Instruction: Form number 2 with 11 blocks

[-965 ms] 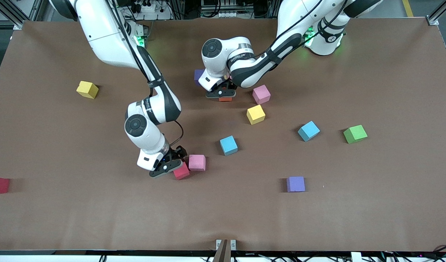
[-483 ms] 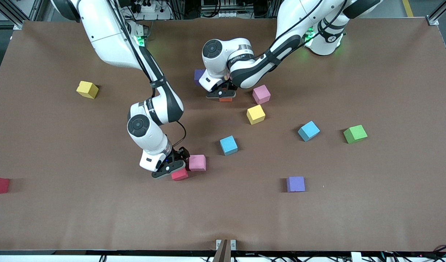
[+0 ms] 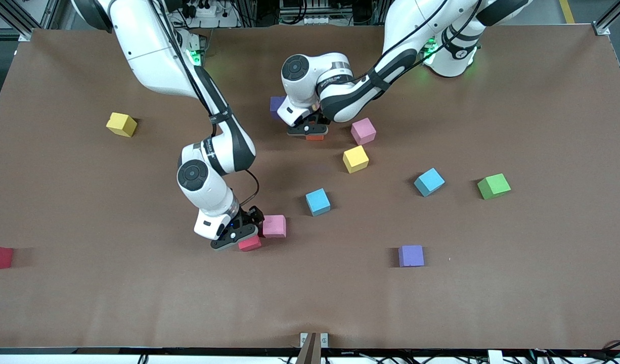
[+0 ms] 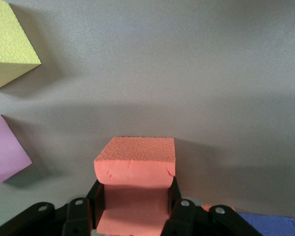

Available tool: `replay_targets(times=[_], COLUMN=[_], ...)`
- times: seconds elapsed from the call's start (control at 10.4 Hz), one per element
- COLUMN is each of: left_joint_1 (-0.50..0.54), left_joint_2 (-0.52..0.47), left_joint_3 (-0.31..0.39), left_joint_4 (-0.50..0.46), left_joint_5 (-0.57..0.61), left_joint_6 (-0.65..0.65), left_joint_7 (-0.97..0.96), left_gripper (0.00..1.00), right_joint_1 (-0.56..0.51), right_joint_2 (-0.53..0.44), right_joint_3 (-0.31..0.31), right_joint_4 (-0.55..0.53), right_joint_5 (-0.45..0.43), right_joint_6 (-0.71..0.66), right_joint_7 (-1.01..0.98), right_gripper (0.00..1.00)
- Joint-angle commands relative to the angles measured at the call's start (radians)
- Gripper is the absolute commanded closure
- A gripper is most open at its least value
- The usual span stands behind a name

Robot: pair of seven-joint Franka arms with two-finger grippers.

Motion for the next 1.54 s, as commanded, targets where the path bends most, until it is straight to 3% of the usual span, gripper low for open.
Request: replay_targets(times=[0.0, 0.19, 0.39, 0.58, 0.77, 0.97, 1.06, 1.16, 1.45], left_joint_1=[-0.004, -0.005, -0.005, -0.007, -0.007, -0.010, -0.010, -0.010, -0.002], left_joint_2=[-0.008, -0.010, -0.011, -0.011, -0.011, -0.011, -0.011, -0.013, -0.022], left_joint_3=[0.002, 0.000, -0.001, -0.003, -0.003, -0.003, -0.003, -0.003, -0.003], left_joint_4=[-0.011, -0.014, -0.018, -0.020, -0.020, -0.018, -0.014, -0.014, -0.014], left_joint_5=[0.030, 0.030, 0.030, 0.029, 0.029, 0.029, 0.017, 0.016, 0.016], left_joint_6=[0.013, 0.013, 0.013, 0.013, 0.013, 0.013, 0.013, 0.013, 0.013], left_joint_7=[-0.027, -0.028, -0.028, -0.030, -0.031, -0.031, -0.051, -0.078, -0.083], left_gripper=[1.00, 1.00, 1.00, 1.00, 1.00, 1.00, 0.54, 0.01, 0.00], right_joint_1=[0.000, 0.000, 0.005, 0.005, 0.014, 0.017, 0.018, 0.018, 0.018], right_joint_2=[0.035, 0.039, 0.041, 0.041, 0.041, 0.041, 0.036, 0.030, 0.015], right_joint_3=[-0.001, -0.003, -0.004, -0.006, -0.008, -0.012, -0.012, -0.014, -0.024], right_joint_4=[0.041, 0.049, 0.049, 0.049, 0.050, 0.057, 0.057, 0.066, 0.078], right_joint_5=[0.019, 0.018, 0.018, 0.018, 0.012, 0.006, 0.006, 0.004, -0.017], right_joint_6=[0.009, 0.009, 0.009, 0.009, 0.011, 0.009, 0.009, -0.001, -0.034], right_joint_7=[0.031, 0.028, 0.027, 0.021, 0.019, 0.016, 0.016, 0.014, -0.001], right_gripper=[0.00, 0.01, 0.16, 0.42, 0.95, 1.00, 1.00, 1.00, 1.00])
